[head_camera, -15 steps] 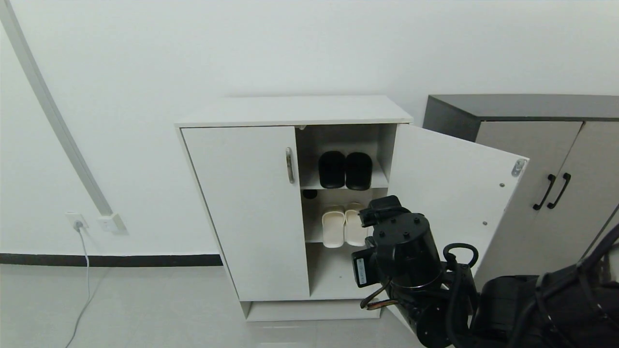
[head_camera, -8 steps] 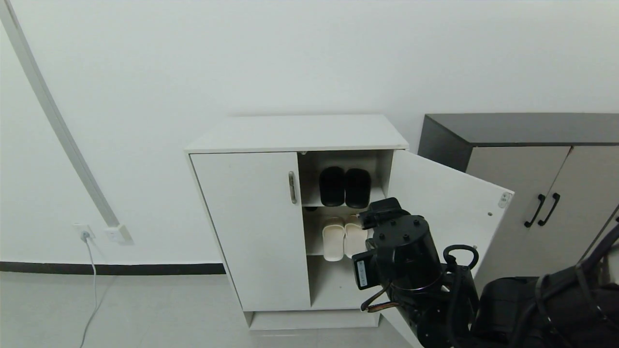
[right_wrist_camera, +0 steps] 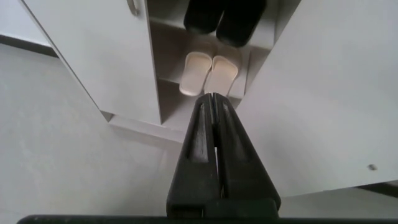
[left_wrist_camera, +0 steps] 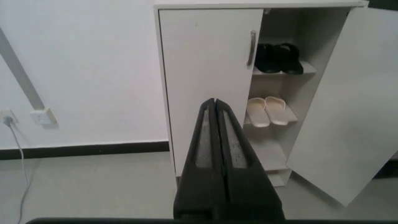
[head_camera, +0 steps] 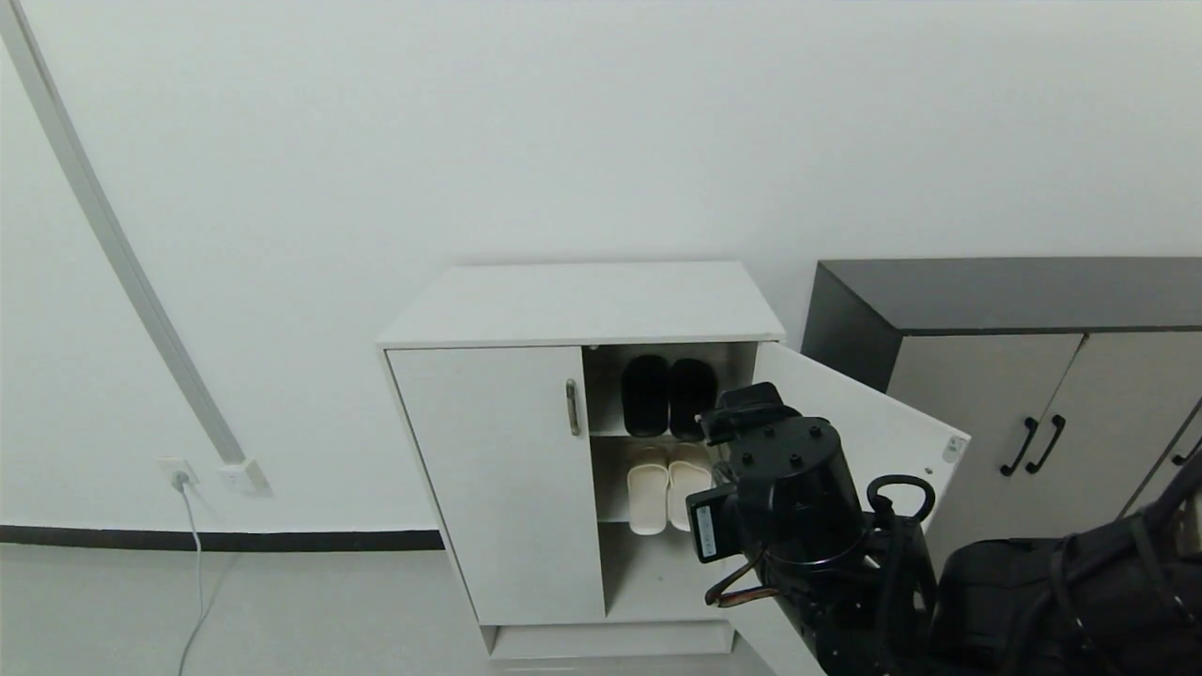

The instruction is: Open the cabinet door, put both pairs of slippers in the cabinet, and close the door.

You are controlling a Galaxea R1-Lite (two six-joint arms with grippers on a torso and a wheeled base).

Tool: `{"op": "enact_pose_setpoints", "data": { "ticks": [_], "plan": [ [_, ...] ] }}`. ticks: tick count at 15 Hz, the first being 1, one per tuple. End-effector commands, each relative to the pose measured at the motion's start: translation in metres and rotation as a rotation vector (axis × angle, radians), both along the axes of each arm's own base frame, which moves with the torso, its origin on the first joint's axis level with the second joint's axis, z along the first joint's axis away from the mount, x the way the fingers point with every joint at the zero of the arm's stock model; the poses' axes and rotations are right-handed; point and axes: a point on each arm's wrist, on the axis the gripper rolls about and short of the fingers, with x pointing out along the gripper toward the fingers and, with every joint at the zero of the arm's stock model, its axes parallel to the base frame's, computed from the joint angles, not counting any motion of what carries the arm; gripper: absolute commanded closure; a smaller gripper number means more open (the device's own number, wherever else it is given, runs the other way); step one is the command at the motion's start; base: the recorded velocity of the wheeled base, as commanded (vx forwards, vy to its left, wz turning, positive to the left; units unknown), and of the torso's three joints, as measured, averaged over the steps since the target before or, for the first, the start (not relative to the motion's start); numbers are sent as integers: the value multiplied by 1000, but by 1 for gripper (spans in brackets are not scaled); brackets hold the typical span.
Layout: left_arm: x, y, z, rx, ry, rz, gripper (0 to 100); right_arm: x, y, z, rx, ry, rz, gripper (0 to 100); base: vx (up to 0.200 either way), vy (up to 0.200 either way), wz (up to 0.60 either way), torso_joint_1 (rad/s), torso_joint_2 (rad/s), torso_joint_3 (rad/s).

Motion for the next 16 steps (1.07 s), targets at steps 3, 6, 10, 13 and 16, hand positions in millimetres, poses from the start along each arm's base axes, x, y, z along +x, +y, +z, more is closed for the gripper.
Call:
{"op": "enact_pose_setpoints", "data": {
  "ticks": [3, 6, 10, 13, 16],
  "plan": [
    [0, 0, 0, 0, 0, 1, 100, -1, -2, 0, -4, 0, 0, 100, 0, 0, 0, 245, -561, -325],
    [0, 0, 0, 0, 1, -1, 100, 1, -4, -1, -6, 3, -7, 100, 0, 0, 0, 261, -595, -338],
    [0, 0, 0, 0, 0, -1, 100, 2, -5, -1, -5, 3, -10, 100, 0, 0, 0, 115, -257, -136],
    [0, 0, 0, 0, 0, 1, 100, 2, -4, -2, -9, 6, -10, 100, 0, 0, 0, 0, 0, 0],
    [0, 0, 0, 0, 0, 1, 100, 2, -5, -2, -6, 6, -9, 100, 0, 0, -400, 2, 3, 5]
  ]
}}
